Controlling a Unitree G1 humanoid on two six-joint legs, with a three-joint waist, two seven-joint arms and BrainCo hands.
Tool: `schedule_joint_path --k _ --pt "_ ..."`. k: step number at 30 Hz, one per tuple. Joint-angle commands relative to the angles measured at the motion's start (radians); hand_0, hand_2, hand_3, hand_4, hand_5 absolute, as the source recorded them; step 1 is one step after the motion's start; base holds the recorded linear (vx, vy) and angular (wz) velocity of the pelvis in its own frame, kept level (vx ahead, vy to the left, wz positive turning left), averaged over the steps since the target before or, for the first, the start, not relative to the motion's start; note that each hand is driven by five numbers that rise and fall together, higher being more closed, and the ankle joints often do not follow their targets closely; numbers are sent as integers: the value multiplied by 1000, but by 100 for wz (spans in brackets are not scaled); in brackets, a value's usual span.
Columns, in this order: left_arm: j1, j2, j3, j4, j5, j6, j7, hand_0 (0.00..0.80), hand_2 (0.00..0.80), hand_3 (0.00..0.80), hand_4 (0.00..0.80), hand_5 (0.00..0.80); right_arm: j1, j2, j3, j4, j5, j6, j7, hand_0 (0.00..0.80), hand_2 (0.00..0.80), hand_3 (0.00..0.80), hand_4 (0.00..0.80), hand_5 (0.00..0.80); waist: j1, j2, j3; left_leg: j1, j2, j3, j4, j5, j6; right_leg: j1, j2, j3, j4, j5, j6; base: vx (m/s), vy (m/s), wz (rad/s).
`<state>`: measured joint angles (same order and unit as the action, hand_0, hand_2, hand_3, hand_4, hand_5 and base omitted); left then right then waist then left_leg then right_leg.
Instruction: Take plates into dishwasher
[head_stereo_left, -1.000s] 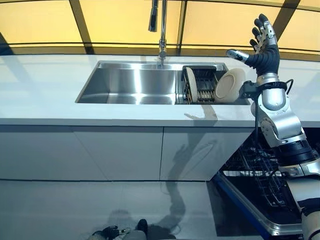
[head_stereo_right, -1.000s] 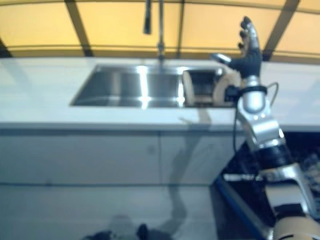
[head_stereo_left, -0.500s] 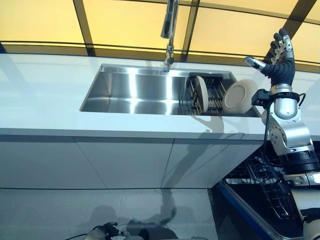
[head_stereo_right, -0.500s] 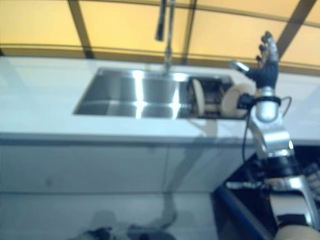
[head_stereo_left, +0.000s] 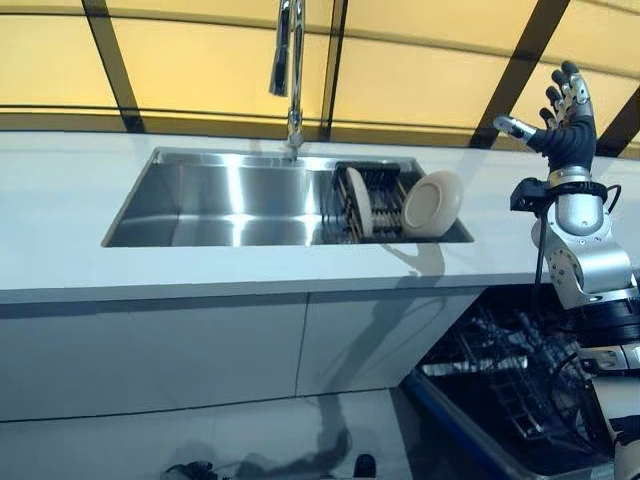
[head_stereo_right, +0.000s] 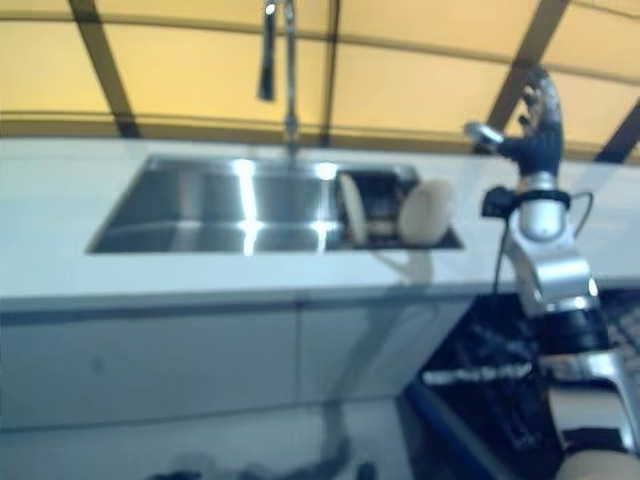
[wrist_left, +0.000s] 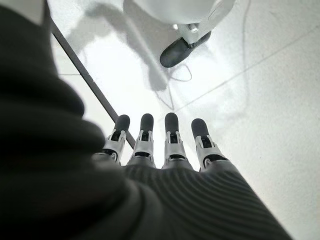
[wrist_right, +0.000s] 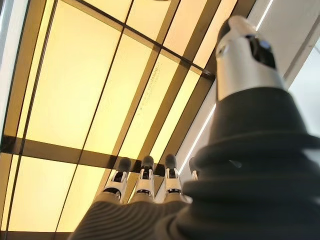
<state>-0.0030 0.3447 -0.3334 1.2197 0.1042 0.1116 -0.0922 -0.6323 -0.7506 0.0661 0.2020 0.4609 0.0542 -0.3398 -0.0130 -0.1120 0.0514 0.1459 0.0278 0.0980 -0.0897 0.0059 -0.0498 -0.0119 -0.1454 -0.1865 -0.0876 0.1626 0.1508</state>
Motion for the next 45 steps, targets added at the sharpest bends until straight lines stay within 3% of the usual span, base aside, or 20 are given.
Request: schedule_joint_path --k 1,4,6,8,9,10,11,14,17,21,25,27,34,38,41,45 --pt "-53 18 2 46 66 -16 -27 0 0 0 0 0 -89 -4 -28 -59 -13 -22 -37 0 0 0 0 0 8 58 61 11 -25 -76 2 -56 53 -179 -33 50 19 102 26 254 -375 -10" --pt "-52 27 -3 51 60 -11 -22 0 0 0 0 0 -69 21 -35 -92 -23 -40 -40 0 0 0 0 0 -12 59 75 40 -1 -109 2 -78 52 -198 -30 102 67 101 21 271 -419 2" --pt "-64 28 -2 55 22 -6 -11 0 0 0 0 0 -81 17 -36 -86 -14 -48 -35 0 0 0 0 0 -19 54 65 62 29 -109 3 -81 25 -165 -20 105 75 59 19 252 -404 24" --pt "-63 20 11 40 -14 -5 -16 0 0 0 0 0 -94 8 -37 -81 -19 -30 -23 0 0 0 0 0 -23 58 51 116 84 -90 14 -91 -17 -160 -17 59 111 28 5 184 -274 26" --pt "-63 19 12 40 -14 -5 -17 0 0 0 0 0 -95 8 -36 -81 -19 -30 -23 0 0 0 0 0 -24 60 52 118 86 -91 13 -92 -18 -159 -15 58 112 26 4 238 -278 11" --pt "-58 1 8 23 24 -32 -31 0 0 0 0 0 -97 -7 -37 -73 10 -1 -19 0 0 0 0 0 -22 60 34 103 124 -60 102 -39 -51 -126 -7 17 112 3 -23 246 -306 8" --pt "-52 -8 2 12 15 -37 -29 0 0 0 0 0 -88 -11 -38 -64 18 0 -6 0 0 0 0 0 -18 56 34 61 129 -56 183 -3 -55 -99 -2 9 103 -7 -34 303 -414 13" --pt "-46 -34 -1 -15 -10 -69 -8 0 0 0 0 0 -61 -8 -29 -55 19 2 9 0 0 0 0 0 -3 36 45 -64 129 -17 372 50 -51 -19 1 -17 72 -35 -68 178 -279 30" --pt "-49 -36 -19 -33 -8 -85 -15 0 0 0 0 0 -66 -13 -19 -45 19 35 17 0 0 0 0 0 9 36 51 -108 122 -1 400 48 -52 19 3 -41 67 -62 -82 154 -123 21" --pt "-60 -40 -29 -41 -11 -82 -22 0 0 0 0 0 -79 -11 -2 -29 10 69 12 0 0 0 0 0 19 52 55 -90 82 15 212 26 -52 67 19 -39 50 -86 -70 162 18 16" --pt "-64 -54 -49 -62 -10 -67 -17 0 0 0 0 0 -75 -9 9 -21 23 77 -17 0 0 0 0 0 50 58 69 -154 55 12 51 98 -69 129 47 -24 9 -107 -71 144 80 23" --pt "-61 -58 -51 -59 -13 -75 -15 0 0 0 0 0 -80 -12 13 -4 45 91 -11 0 0 0 0 0 63 56 75 -187 49 7 44 116 -68 147 54 -13 6 -121 -75 76 122 2" --pt "-81 -48 -51 -29 -32 -48 -3 0 0 0 0 0 -59 -18 10 81 163 143 66 0 0 0 0 0 53 40 49 -126 23 7 34 59 -24 146 37 -5 6 -125 -59 55 151 -7" --pt "-93 -30 -44 -16 -46 -30 14 0 0 0 0 0 -39 -22 -15 104 216 152 83 0 0 0 0 0 45 24 43 -98 13 31 22 40 0 133 15 5 35 -119 -36 50 119 -16" --pt "-90 -13 -44 -14 -52 -27 25 0 0 0 0 0 -39 -20 -23 123 251 158 67 0 0 0 0 0 45 18 43 -85 14 62 10 35 11 118 -3 -12 57 -112 -15 2 77 -15" --pt "-94 2 -46 -17 -71 -25 31 0 0 0 0 0 -63 -25 -32 161 275 149 20 0 0 0 0 0 47 15 46 -82 17 76 3 29 20 107 -4 -16 64 -106 -7 -30 26 -9"
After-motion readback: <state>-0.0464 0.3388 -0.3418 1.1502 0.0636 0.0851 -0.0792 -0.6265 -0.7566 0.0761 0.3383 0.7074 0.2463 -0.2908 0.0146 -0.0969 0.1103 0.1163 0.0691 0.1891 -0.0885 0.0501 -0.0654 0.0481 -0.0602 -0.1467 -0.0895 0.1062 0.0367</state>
